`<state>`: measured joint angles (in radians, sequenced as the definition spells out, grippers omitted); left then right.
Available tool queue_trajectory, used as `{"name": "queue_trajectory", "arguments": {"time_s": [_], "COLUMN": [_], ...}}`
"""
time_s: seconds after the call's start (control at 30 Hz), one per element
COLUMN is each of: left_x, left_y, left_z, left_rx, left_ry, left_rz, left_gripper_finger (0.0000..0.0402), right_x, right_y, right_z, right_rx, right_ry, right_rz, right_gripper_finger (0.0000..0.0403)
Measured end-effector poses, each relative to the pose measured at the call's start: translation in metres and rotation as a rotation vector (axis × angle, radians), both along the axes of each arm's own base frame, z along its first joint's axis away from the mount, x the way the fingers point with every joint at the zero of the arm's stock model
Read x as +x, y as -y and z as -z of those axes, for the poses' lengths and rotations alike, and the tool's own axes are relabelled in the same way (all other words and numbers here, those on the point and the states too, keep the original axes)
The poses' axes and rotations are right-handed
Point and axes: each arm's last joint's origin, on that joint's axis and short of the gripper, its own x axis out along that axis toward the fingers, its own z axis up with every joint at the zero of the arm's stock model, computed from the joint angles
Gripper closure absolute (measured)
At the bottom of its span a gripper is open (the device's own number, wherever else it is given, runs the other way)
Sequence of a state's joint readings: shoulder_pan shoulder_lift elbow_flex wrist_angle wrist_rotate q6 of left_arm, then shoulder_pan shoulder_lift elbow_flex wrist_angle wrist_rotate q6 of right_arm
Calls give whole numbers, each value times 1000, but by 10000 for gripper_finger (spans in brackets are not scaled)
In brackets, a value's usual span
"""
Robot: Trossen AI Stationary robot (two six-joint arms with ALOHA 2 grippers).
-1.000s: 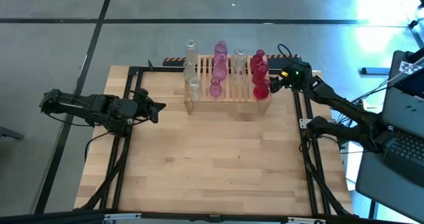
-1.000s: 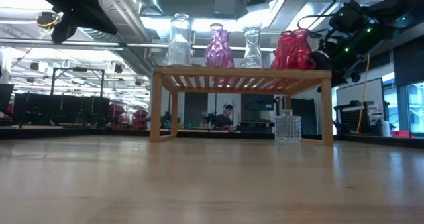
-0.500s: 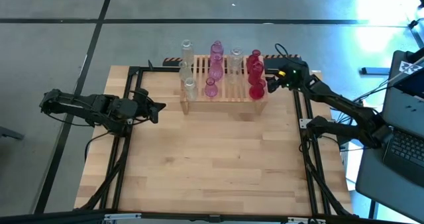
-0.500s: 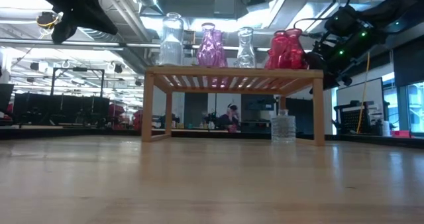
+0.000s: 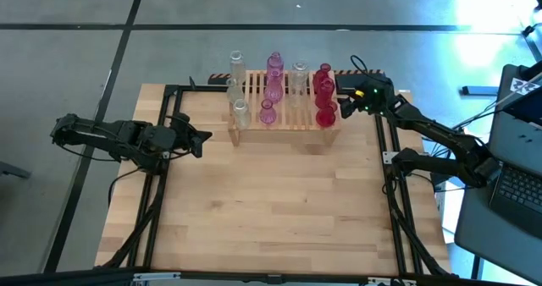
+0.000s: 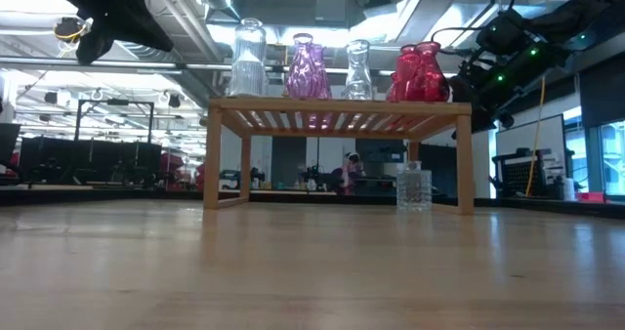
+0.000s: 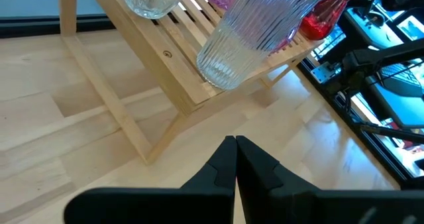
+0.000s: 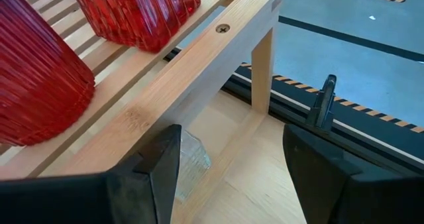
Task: Sort vases onto shelf
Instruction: Put the transparent vase on the shelf aligned with the other transparent vase
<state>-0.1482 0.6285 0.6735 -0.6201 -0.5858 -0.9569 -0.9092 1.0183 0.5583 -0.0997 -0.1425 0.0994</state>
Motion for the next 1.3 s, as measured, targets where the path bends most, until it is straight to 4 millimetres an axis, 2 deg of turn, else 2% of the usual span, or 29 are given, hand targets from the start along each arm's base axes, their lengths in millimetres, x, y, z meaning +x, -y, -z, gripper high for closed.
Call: {"name": "queue_trajectory", "arguments": {"time_s": [0.27,0.67,1.0,1.3], "left_x": [0,0,0,0], "left_y": [0,0,0,0], "left_z": [0,0,0,0], "left_rx": [1,4,0,-6], "left_ry": [-1,-1,-1,-2], "left_rz": [-1,-5,1,11], "left_gripper_finger": [401,401,401,401], "right_x": [4,42,72,92], "right_y": [-1,-13,-6,7], "right_z": [-2,5,11,4], "right_rx": [-22,-67,-60,-77], "right_ry": [13,38,64,82], "right_rz": [-16,-84,-131,-160], "right_gripper_finger": [183,183,183,183]}}
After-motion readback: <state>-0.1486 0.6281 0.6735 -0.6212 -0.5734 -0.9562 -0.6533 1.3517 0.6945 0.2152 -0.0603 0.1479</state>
